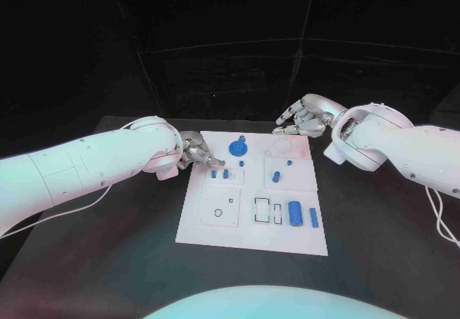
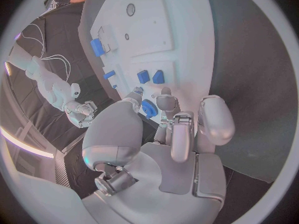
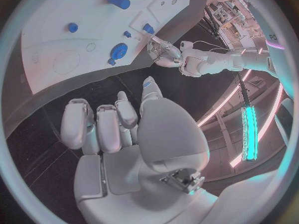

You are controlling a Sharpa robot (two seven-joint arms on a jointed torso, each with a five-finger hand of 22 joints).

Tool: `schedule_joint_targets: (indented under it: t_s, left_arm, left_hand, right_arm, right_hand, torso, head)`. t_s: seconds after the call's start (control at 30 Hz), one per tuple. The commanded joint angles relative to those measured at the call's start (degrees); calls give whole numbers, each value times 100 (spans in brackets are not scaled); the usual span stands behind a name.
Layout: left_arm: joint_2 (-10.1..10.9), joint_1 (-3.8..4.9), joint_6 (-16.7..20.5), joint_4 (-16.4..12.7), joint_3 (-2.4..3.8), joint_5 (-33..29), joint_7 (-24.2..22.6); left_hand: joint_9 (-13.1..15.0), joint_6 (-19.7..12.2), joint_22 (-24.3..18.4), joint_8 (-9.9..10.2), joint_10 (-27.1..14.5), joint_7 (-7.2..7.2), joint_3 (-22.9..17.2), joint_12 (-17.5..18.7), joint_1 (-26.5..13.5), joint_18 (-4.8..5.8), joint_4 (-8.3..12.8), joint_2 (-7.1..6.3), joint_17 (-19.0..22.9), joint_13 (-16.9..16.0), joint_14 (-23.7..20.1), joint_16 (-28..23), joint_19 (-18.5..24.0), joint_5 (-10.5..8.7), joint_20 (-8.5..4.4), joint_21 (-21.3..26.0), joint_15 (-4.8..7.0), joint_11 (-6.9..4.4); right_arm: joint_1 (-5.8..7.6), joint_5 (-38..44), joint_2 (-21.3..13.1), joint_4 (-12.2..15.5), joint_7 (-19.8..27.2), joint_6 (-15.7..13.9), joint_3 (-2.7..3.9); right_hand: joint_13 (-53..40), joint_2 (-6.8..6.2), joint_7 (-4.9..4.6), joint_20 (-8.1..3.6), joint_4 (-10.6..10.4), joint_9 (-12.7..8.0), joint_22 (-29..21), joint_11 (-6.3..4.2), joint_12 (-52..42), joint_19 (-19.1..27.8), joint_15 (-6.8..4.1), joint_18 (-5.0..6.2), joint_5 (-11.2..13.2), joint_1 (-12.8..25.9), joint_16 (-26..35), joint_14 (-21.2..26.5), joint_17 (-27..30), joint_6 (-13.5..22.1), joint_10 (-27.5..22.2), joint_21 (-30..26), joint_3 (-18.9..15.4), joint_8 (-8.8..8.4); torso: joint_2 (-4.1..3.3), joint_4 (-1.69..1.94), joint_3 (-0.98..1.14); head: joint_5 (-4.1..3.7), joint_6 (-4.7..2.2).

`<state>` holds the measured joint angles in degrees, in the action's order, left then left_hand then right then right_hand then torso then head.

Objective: Assemble the parts on the task board

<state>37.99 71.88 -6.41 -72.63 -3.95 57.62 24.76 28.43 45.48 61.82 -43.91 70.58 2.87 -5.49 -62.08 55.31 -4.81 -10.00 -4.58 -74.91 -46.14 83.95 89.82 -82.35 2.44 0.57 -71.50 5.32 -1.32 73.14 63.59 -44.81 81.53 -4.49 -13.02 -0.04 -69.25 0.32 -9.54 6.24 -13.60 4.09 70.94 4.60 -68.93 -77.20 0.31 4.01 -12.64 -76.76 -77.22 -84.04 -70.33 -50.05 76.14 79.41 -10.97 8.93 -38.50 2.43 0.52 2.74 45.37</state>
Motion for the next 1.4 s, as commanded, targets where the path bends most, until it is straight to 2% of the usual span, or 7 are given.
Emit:
schedule_joint_targets:
  t_s: [0.03, 0.17, 0.3, 0.53, 0.8, 1.1, 1.4]
  left_arm:
    - [47, 8, 789, -43, 4, -566, -706]
    - [87, 9, 1025, -62, 3, -804, -1166]
    - [25, 9, 1162, -10, -1, -869, -1989]
    - [-254, 7, 1517, 191, -113, 371, -3091]
    - [-535, -5, 1813, 427, -340, 1124, -3476]
    - [-785, -13, 1535, 597, -436, 1570, -2872]
    - [-985, -16, 1447, 735, -446, 1764, -2416]
  left_hand:
    - [-121, -316, -192, 220, -221, 114, 89, 203, 203, -85, -20, 65, -1377, 268, 569, -59, 90, 22, 45, 150, -83, 85]
    - [-302, -561, -1103, 443, -865, 305, 178, 761, 714, -234, 65, 226, -767, 993, 375, -454, 433, 37, 190, 850, -238, 265]
    - [-516, -706, -2905, 626, -1709, 501, -120, 1331, 1660, -529, 519, 508, 631, 1337, -231, -1531, 1219, 25, 358, 2368, -394, 446]
    - [-1081, -533, -3285, 1303, -2327, 683, -475, 2707, 2269, -565, 974, 338, 2275, 2329, -966, -3007, 1396, 33, 542, 2944, -586, 693]
    - [-1869, 199, -3538, 2313, -1989, 676, -781, 3682, 2251, -561, 1307, 114, 2194, 3339, -549, -2874, 965, 46, 566, 3189, -594, 728]
    - [-2114, 326, -2950, 2659, -2116, 668, -630, 3880, 2067, -480, 1389, 39, 1263, 3623, 20, -1914, 377, 28, 530, 2558, -579, 725]
    - [-2179, 471, -2536, 2732, -2029, 640, -672, 3875, 2144, -417, 1463, 155, 1308, 3705, 75, -1869, 203, 29, 501, 2186, -553, 702]
  right_arm:
    - [10, -8, 3, -1, 38, 6, 4]
    - [10, -8, 7, -9, 31, 7, 4]
    - [9, -8, 15, -19, 26, 5, 4]
    - [9, -8, 40, -36, 40, -2, 3]
    - [9, -8, 60, -42, 48, 2, 3]
    - [9, -8, 80, -46, 66, 4, 3]
    - [9, -8, 98, -54, 74, 8, 3]
  right_hand:
    - [5, 51, 1, 11, 1, -6, -5, -12, 23, 43, -28, 40, -9, -18, 37, -190, 5, 53, -34, -30, -36, 17]
    - [2, 53, 1, 11, 0, -6, -3, -11, 20, 42, -28, 40, -9, -18, 36, -190, 2, 55, -33, -29, -38, 17]
    - [2, 60, 0, 12, -1, -6, -6, -11, 20, 44, -27, 40, -17, -23, 42, -187, 7, 58, -35, -32, -40, 17]
    - [25, 90, 0, 12, 7, -6, -56, -11, 43, 78, -27, 51, -91, -66, 84, -173, 53, 65, -58, -68, -53, 26]
    - [33, 111, 1, 11, 9, -5, -78, -13, 49, 91, -29, 56, -184, -97, 111, -168, 78, 70, -67, -87, -75, 36]
    - [38, 123, 2, 10, 8, -5, -84, -13, 52, 94, -30, 57, -210, -106, 114, -168, 79, 71, -70, -93, -79, 39]
    - [38, 131, 2, 10, 7, -5, -86, -13, 51, 95, -30, 57, -223, -111, 116, -168, 82, 73, -70, -94, -81, 40]
  torso:
    - [1, 0, 1]
    - [-1, 2, 4]
    - [2, 5, 7]
    - [-8, -19, -8]
    - [-13, -13, 3]
    - [-7, -25, 6]
    - [-8, -19, 7]
  head:
    - [-8, -3]
    - [-16, -14]
    - [-38, -41]
    - [-64, -74]
    - [-116, -117]
    - [-126, -105]
    - [-143, -109]
